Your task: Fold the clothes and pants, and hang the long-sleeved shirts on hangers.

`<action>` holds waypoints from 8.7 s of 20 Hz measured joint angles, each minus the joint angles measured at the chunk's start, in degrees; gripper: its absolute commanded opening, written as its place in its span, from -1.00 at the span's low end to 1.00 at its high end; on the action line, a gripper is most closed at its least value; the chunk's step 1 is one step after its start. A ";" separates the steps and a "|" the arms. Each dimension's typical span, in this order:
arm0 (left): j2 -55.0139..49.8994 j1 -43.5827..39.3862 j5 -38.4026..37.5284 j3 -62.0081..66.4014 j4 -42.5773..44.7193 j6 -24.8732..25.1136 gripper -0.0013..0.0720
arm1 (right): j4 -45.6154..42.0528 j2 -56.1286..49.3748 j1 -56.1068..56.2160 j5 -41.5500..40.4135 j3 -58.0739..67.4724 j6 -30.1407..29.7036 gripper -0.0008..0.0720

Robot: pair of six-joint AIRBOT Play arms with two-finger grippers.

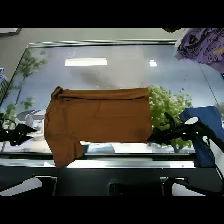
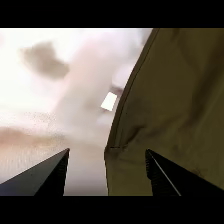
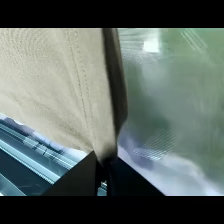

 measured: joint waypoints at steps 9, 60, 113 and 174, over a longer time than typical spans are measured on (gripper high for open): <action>-0.26 -2.19 2.97 -5.20 -3.80 5.81 0.53 | 0.09 0.04 0.00 -1.05 0.00 -0.46 -0.89; 26.12 -28.57 -7.30 68.50 22.58 -27.91 -0.93 | -13.00 25.88 0.09 11.39 76.70 17.70 -0.89; -40.85 -41.09 -14.60 65.20 28.50 -22.73 0.60 | -36.41 -37.73 16.74 20.31 77.05 35.76 0.16; 15.39 -23.93 8.22 -24.81 -11.93 -9.25 -0.91 | -10.67 -0.76 0.42 2.32 11.43 9.11 0.50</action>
